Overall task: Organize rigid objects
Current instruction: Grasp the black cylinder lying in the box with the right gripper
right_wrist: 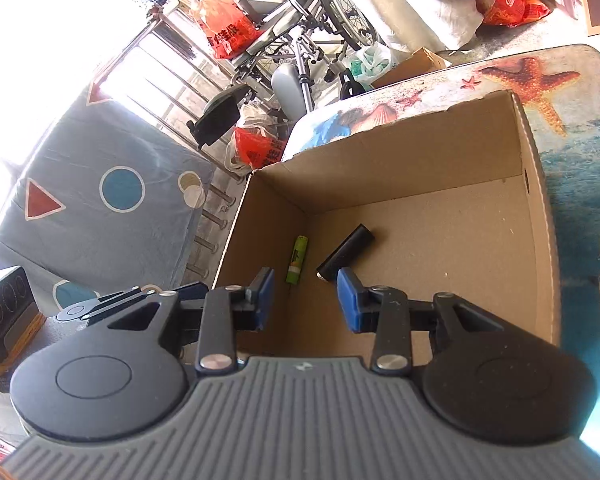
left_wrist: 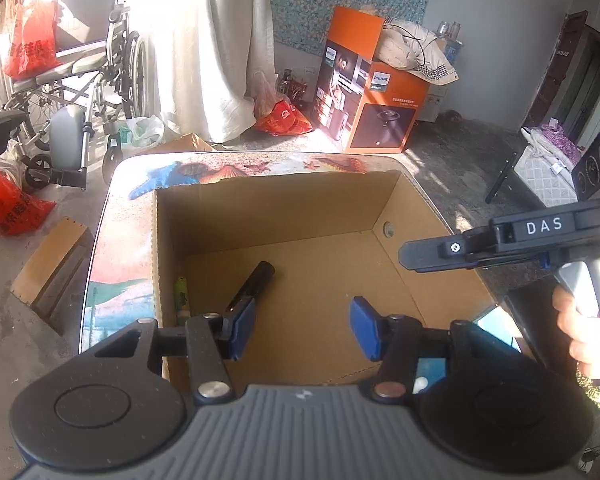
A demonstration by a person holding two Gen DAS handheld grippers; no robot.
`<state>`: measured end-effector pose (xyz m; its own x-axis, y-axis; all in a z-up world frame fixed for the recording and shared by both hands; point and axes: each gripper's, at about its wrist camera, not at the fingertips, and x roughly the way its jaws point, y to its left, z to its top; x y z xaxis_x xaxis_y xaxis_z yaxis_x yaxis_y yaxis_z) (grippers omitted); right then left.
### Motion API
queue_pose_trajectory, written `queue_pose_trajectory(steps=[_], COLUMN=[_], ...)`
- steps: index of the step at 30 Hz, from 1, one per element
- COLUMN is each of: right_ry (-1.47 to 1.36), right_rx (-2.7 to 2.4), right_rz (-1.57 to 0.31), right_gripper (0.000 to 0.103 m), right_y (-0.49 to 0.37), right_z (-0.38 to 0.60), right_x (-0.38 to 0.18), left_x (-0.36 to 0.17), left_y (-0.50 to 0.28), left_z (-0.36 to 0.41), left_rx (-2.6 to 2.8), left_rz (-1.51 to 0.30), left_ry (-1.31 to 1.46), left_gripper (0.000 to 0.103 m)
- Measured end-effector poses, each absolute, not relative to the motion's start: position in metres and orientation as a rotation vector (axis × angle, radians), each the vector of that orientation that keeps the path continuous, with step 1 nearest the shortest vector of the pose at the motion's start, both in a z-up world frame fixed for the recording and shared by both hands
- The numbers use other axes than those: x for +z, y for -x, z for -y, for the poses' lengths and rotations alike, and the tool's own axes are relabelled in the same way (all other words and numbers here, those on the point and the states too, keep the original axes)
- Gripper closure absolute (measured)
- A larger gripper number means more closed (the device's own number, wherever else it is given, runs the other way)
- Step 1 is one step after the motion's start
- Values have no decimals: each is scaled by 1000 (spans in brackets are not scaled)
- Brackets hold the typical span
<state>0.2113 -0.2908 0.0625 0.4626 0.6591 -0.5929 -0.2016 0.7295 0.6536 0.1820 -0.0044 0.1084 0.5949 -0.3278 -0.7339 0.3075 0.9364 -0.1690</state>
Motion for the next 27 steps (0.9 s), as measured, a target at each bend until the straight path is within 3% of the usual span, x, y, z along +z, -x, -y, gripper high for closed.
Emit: queue_pose_trajectory(steps=[8, 14, 21, 27], right_ry=[-625, -682, -609, -520], right_rx=[500, 444, 540, 522], right_rz=[-847, -876, -863, -1097], right_gripper=[68, 70, 72, 71], right_y=[-98, -64, -121, -211], right_z=[359, 378, 351, 296], right_x=[47, 16, 60, 51], left_x=[88, 51, 72, 85], left_y=[-107, -90, -114, -148], left_z=[39, 64, 47, 22], left_rx=[-552, -564, -467, -353], left_rz=[-855, -908, -842, -802], left_ry=[35, 35, 56, 54], left_gripper=[50, 51, 52, 53])
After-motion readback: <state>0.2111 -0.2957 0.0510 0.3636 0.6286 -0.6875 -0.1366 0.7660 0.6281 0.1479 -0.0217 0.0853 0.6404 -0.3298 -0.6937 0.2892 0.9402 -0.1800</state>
